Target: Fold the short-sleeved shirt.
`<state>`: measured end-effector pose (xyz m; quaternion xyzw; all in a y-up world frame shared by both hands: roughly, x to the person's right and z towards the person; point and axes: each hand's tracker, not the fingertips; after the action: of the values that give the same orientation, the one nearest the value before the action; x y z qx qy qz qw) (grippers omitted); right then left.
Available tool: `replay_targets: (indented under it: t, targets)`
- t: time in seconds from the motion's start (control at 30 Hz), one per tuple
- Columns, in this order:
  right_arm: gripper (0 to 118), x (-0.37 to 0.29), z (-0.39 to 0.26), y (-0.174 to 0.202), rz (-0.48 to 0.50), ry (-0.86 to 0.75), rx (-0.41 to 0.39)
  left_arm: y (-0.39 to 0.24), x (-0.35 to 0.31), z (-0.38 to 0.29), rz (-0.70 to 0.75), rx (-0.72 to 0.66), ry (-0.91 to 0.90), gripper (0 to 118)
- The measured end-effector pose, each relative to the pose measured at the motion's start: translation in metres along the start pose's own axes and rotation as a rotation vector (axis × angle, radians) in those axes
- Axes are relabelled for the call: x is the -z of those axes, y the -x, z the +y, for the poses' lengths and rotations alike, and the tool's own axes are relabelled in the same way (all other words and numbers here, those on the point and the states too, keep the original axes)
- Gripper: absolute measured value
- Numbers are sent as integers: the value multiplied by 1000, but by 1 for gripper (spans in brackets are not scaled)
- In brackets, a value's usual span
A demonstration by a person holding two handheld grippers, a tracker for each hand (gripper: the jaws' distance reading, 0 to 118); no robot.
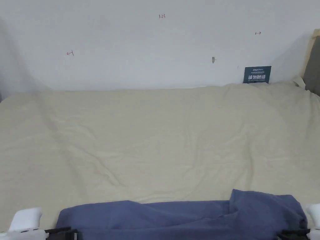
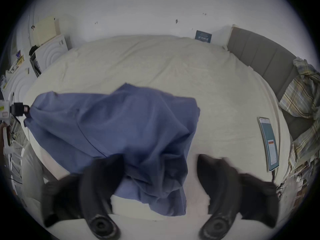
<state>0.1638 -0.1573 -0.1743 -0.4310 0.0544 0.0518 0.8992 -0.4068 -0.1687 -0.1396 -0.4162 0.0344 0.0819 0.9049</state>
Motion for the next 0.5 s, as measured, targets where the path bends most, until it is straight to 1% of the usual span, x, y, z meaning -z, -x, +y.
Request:
replay_targets:
  t: [0.03, 0.07, 0.13, 0.17, 0.2, 0.23, 0.27, 0.3, 0.33, 0.37, 0.4, 0.43, 0.47, 0.5]
  targets:
    - [93, -9, 2, 1, 19, -48, 14, -2, -2, -1, -6, -12, 8, 114]
    - [93, -19, 4, 6, 36, -99, 36, 0, -9, -2, -5, -5, -14, 114]
    - [93, -35, 4, 17, 35, -182, 70, 0, -19, -3, -62, -20, -32, 114]
    - [92, -43, 3, 26, 59, -251, 83, -3, -26, -5, -79, -40, -46, 112]
    - [92, -49, 1, 36, 116, -312, 88, -5, -31, -7, -89, -54, -54, 112]
    - [91, -54, -1, 45, 149, -350, 95, -6, -38, -10, -103, -69, -78, 111]
    - [87, -60, -2, 58, 180, -384, 106, -6, -44, -12, -121, -70, -110, 105]
    - [71, -65, -4, 70, 180, -445, 116, -9, -51, -16, -128, -73, -130, 86]
    - [20, -66, -4, 82, 169, -481, 106, -9, -54, -19, -87, -99, -145, 46]
    - [0, -62, -5, 96, 156, -480, 64, -8, -55, -21, -53, -107, -156, 12]
    - [0, -64, -5, 110, 159, -483, 55, -7, -58, -25, -9, -119, -173, 3]
    - [0, -65, -5, 120, 184, -483, 36, -5, -61, -28, -1, -125, -171, 2]
    - [0, -61, -5, 128, 208, -494, 46, 0, -62, -31, -28, -122, -159, 1]
    - [0, -56, -3, 134, 213, -502, 54, 6, -63, -34, -57, -167, -164, 0]
